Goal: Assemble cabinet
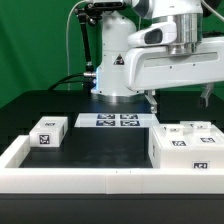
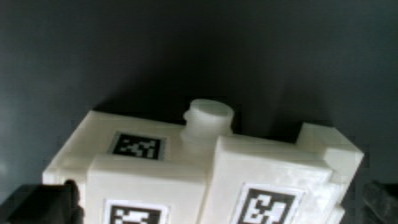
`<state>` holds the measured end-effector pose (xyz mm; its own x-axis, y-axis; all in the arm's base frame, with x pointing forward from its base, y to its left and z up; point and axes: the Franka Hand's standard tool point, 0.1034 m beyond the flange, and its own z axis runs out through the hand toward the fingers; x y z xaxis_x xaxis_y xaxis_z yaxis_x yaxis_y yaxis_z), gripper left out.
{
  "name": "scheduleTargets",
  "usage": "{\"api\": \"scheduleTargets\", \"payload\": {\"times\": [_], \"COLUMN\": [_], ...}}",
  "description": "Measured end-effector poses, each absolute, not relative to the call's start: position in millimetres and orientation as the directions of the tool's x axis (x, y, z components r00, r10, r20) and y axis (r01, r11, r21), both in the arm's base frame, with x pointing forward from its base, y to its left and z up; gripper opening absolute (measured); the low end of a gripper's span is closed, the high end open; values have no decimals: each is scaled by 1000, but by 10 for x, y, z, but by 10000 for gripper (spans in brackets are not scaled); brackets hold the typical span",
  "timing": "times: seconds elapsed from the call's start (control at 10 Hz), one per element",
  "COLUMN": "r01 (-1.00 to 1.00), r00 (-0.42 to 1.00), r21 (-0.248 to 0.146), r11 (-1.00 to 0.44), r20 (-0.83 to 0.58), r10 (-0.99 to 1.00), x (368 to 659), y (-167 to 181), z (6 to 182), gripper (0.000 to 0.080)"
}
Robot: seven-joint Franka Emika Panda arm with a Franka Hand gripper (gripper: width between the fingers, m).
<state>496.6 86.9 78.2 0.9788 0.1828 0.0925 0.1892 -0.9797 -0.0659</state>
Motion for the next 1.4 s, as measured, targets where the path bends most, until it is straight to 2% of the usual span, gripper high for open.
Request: {"api": "scheduleTargets", "payload": {"times": [0.1, 0.3, 0.6, 0.8, 1.2, 1.4], "r01": [112, 64, 117, 142, 149, 84], "r00": [991, 995, 988, 982, 982, 992], "r21": [-81, -87, -66, -48, -49, -51], "r11": [-990, -994, -991, -989, -988, -995], "r20": [86, 87, 107, 128, 128, 104], "r10": [105, 56, 110, 135, 142, 78], "x": [4959, 4862, 4769, 4774, 4769, 4714], "y": [884, 947, 1123, 1028, 1053, 1034], "z": [778, 697, 594, 495, 494, 413], "gripper": [797, 797, 797, 797, 797, 797]}}
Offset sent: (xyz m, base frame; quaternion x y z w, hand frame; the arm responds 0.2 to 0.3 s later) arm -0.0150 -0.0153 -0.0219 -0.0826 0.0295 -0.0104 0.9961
